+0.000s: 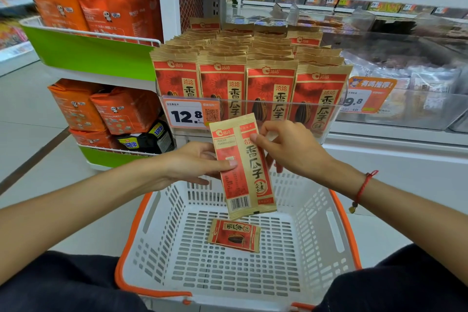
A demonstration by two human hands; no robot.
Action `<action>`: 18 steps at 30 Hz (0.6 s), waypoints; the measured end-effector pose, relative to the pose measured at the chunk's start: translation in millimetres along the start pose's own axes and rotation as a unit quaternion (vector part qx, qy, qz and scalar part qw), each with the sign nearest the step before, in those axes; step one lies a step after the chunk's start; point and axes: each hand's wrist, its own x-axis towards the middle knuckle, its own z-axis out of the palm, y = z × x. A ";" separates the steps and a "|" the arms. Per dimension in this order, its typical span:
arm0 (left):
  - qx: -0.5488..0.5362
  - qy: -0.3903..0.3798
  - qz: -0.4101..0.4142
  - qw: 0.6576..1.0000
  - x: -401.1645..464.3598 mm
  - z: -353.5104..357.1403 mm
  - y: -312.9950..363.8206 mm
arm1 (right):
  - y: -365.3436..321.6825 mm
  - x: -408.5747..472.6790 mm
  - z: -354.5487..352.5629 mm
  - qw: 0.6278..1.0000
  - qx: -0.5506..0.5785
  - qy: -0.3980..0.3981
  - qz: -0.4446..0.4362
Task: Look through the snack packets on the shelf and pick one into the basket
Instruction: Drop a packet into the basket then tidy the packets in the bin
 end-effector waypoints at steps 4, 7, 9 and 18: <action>-0.016 -0.011 -0.013 1.000 3.0 -3.5 0.1 | 1.0 0.2 0.2 0.999 -0.007 0.028 -0.026; -0.016 -0.037 -0.007 0.999 3.1 -5.9 -2.4 | 1.5 -0.1 -0.1 0.998 0.007 0.035 -0.054; -0.032 -0.043 0.004 0.999 3.1 -7.4 -4.9 | 2.2 0.0 0.1 0.997 0.014 0.038 -0.063; -0.031 0.020 0.037 0.999 7.5 -24.4 -9.9 | -4.8 -0.4 0.6 0.996 0.084 0.023 -0.001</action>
